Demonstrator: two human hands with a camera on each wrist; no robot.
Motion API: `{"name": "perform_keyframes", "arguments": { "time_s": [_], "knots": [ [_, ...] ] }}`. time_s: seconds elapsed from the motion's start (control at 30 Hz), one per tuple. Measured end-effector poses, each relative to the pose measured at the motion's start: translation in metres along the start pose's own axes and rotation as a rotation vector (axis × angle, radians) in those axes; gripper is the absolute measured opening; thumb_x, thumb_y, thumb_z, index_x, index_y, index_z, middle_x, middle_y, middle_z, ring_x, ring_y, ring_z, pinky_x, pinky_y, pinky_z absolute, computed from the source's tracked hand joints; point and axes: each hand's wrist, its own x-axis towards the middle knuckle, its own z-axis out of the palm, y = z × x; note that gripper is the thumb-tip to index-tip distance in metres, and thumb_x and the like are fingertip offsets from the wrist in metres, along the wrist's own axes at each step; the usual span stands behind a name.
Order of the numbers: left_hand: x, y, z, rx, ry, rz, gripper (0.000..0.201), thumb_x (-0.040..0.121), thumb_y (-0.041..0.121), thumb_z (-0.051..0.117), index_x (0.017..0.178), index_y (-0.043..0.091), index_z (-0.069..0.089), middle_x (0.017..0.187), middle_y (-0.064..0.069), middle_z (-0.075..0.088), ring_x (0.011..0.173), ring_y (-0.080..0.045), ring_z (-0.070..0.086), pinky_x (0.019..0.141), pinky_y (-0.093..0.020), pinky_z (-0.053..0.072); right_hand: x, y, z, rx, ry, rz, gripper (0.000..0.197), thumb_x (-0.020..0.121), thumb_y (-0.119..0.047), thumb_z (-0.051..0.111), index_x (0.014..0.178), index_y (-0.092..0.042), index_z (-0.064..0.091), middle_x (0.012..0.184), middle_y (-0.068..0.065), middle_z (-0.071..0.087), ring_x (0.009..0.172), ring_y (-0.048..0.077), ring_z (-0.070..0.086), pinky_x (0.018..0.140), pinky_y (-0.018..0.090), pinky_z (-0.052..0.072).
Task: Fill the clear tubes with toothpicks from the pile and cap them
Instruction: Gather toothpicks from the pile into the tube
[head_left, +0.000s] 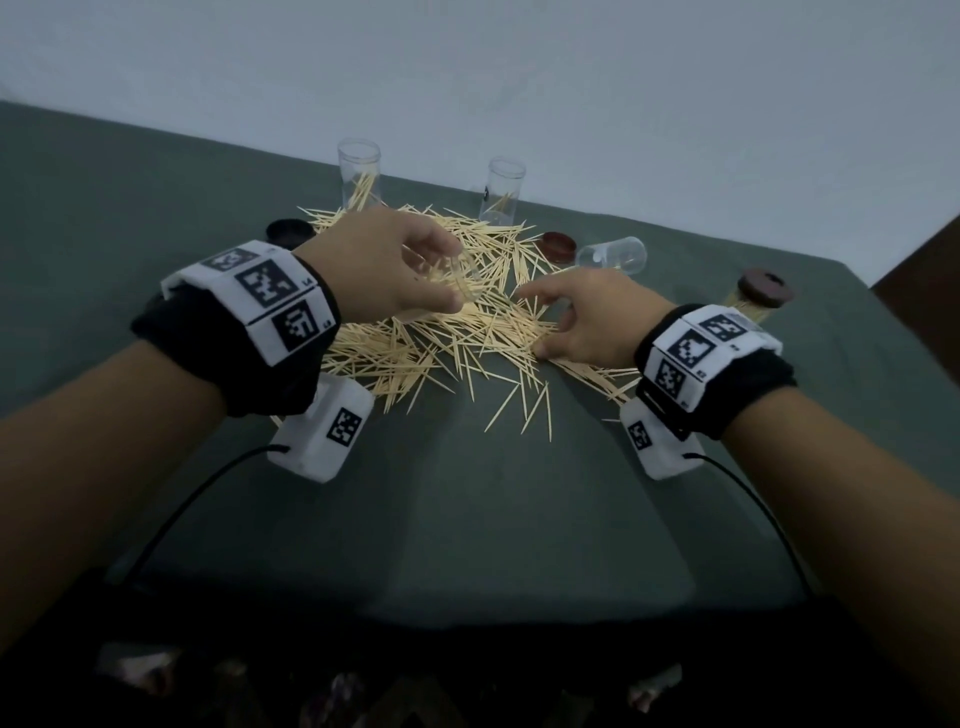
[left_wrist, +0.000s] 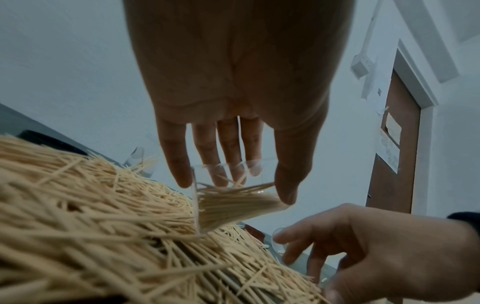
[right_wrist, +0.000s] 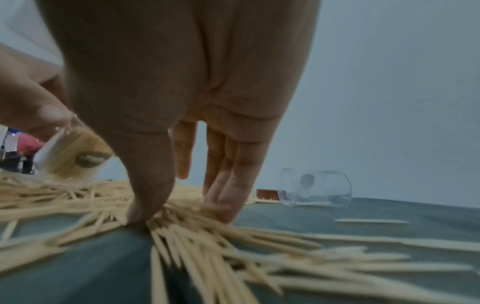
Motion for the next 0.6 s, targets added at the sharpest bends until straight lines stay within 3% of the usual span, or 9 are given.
{"name": "perform_keyframes", "arguments": {
  "time_s": [0.1, 0.17, 0.3, 0.4, 0.5, 0.6],
  "knots": [
    [0.0, 0.0, -0.002, 0.013, 0.008, -0.002, 0.056, 0.074, 0.047, 0.078, 0.124, 0.03, 0.062, 0.102, 0.018, 0.061, 0.103, -0.006, 0.061, 0.089, -0.024, 0.044, -0.01, -0.006, -0.01, -0.014, -0.003, -0.059, 0.042, 0.078, -0.032, 0.079, 0.116, -0.042, 0.063, 0.103, -0.016, 0.061, 0.083, 0.0, 0.055, 0.083, 0.024, 0.045],
    [0.0, 0.0, -0.002, 0.017, 0.007, 0.0, 0.056, 0.073, 0.048, 0.078, 0.124, 0.03, 0.062, 0.099, 0.02, 0.059, 0.102, -0.006, 0.06, 0.086, -0.023, 0.043, -0.019, -0.012, -0.012, -0.024, -0.118, -0.089, 0.039, 0.076, -0.024, 0.081, 0.105, -0.045, 0.067, 0.089, -0.018, 0.065, 0.074, -0.005, 0.054, 0.073, 0.021, 0.044],
    [0.0, 0.001, -0.001, 0.03, -0.01, 0.014, 0.057, 0.073, 0.048, 0.077, 0.124, 0.03, 0.061, 0.105, 0.016, 0.061, 0.104, -0.007, 0.06, 0.09, -0.025, 0.044, -0.027, -0.02, 0.001, -0.139, -0.263, -0.162, 0.055, 0.074, -0.018, 0.081, 0.114, -0.05, 0.063, 0.086, -0.017, 0.065, 0.076, -0.003, 0.054, 0.075, 0.022, 0.046],
    [0.001, 0.001, -0.001, 0.036, -0.011, 0.014, 0.058, 0.072, 0.049, 0.077, 0.125, 0.03, 0.061, 0.107, 0.015, 0.062, 0.104, -0.007, 0.06, 0.09, -0.025, 0.044, -0.026, -0.018, 0.004, -0.134, -0.234, -0.184, 0.044, 0.073, -0.023, 0.082, 0.109, -0.046, 0.068, 0.084, -0.015, 0.064, 0.076, -0.001, 0.054, 0.076, 0.022, 0.046],
    [0.001, 0.002, -0.001, 0.036, -0.01, 0.019, 0.058, 0.073, 0.048, 0.077, 0.126, 0.029, 0.061, 0.108, 0.014, 0.062, 0.103, -0.008, 0.06, 0.089, -0.025, 0.044, -0.023, -0.016, 0.005, -0.085, -0.186, -0.165, 0.021, 0.076, -0.033, 0.08, 0.094, -0.042, 0.074, 0.084, -0.014, 0.067, 0.08, 0.003, 0.058, 0.08, 0.028, 0.051],
    [0.001, 0.001, 0.0, 0.041, -0.015, 0.021, 0.058, 0.073, 0.048, 0.077, 0.125, 0.03, 0.061, 0.108, 0.014, 0.063, 0.104, -0.008, 0.06, 0.087, -0.023, 0.043, -0.015, -0.015, 0.006, -0.088, -0.124, -0.119, 0.006, 0.078, -0.037, 0.077, 0.084, -0.038, 0.075, 0.077, -0.017, 0.067, 0.076, 0.002, 0.059, 0.077, 0.032, 0.055]
  ]
}}
